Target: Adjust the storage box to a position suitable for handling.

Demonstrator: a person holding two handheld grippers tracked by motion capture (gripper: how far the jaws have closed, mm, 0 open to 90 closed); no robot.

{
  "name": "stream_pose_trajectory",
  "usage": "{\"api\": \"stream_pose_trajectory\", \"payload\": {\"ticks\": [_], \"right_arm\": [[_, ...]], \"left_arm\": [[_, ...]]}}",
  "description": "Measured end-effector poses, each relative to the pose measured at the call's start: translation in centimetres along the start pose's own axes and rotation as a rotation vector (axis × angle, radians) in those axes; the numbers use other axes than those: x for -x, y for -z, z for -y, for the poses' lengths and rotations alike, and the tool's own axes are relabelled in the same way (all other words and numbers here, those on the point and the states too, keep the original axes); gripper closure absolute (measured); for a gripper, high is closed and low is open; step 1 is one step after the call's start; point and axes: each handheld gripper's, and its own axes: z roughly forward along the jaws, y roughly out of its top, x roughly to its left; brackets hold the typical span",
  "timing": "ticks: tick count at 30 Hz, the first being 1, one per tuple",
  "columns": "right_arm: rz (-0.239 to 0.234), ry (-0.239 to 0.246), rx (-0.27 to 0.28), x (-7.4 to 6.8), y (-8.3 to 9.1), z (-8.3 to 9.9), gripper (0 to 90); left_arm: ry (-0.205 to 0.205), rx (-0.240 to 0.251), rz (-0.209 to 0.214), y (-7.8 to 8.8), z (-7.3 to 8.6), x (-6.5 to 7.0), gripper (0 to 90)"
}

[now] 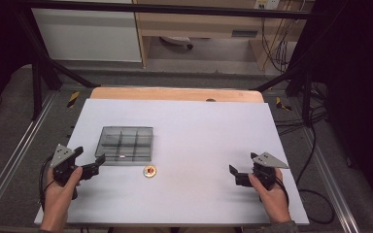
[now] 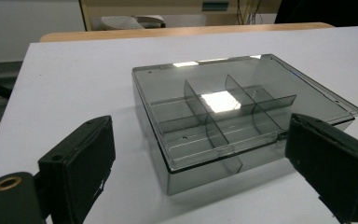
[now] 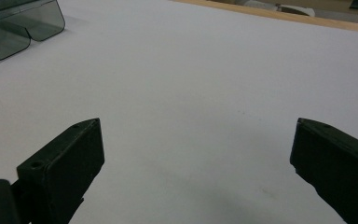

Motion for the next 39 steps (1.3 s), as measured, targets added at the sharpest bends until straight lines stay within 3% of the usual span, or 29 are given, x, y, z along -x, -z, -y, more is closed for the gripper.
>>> {"api": "stream_pose_trajectory", "payload": {"ticks": [4, 9, 10, 11, 14, 21, 23, 24, 25, 26, 27, 28, 32, 35, 37, 39], "right_arm": [[0.002, 0.01, -0.006, 0.0, -0.4, -0.1, 3.3], [0.009, 0.006, -0.015, 0.1, -0.4, -0.1, 3.2], [0.013, -0.001, -0.017, 0.1, -0.3, 0.0, 3.2], [0.013, -0.001, -0.018, 0.1, -0.3, 0.1, 3.2], [0.015, -0.004, -0.024, 0.1, -0.2, 0.2, 3.2], [0.007, 0.003, -0.055, 0.0, -0.6, 0.5, 3.6], [0.008, 0.003, -0.065, -0.1, -0.7, 0.5, 3.6], [0.009, 0.005, -0.069, 0.0, -0.7, 0.6, 3.6], [0.009, 0.005, -0.069, 0.0, -0.7, 0.6, 3.6], [0.01, -0.013, -0.078, 0.1, -0.8, 0.8, 3.7], [0.009, -0.021, -0.08, 0.1, -0.7, 0.8, 3.7], [0.007, -0.034, -0.077, 0.1, -0.7, 0.8, 3.7], [0.017, -0.047, -0.071, 0.2, -0.6, 0.7, 3.7], [0.018, -0.046, -0.077, 0.2, -0.6, 0.7, 3.6], [0.026, -0.04, -0.086, 0.2, -0.4, 0.7, 3.5], [0.029, -0.047, -0.079, 0.3, -0.3, 0.7, 3.5]], "left_arm": [[-0.015, 0.0, 0.023, -0.3, -0.3, -0.2, 7.9], [-0.015, 0.02, 0.014, -0.2, -0.9, -0.7, 6.0], [0.028, 0.019, -0.012, -0.4, -1.2, -1.1, 5.3], [0.036, 0.013, -0.028, -0.5, -1.4, -1.3, 5.4], [-0.001, -0.011, -0.053, -1.3, -2.2, -1.9, 5.6], [0.011, -0.021, -0.065, -3.2, -4.4, -4.1, 11.5], [0.013, -0.03, -0.071, -3.7, -4.4, -4.9, 20.3], [0.023, -0.032, -0.103, -4.0, -4.1, -5.8, 25.7], [0.023, -0.032, -0.103, -4.0, -4.1, -5.8, 30.2], [0.053, -0.028, -0.123, -4.0, -3.4, -6.6, 36.3], [0.053, -0.028, -0.123, -4.0, -3.4, -6.6, 43.6], [0.081, -0.034, -0.12, -3.9, -2.6, -7.1, 51.4], [0.051, -0.084, -0.111, -4.1, -1.5, -7.3, 65.6], [0.051, -0.099, -0.102, -4.2, -1.1, -7.3, 71.1], [0.062, -0.122, -0.096, -4.3, -0.8, -7.3, 80.1], [0.033, -0.164, -0.082, -4.5, -0.5, -7.0, 83.5]]}}
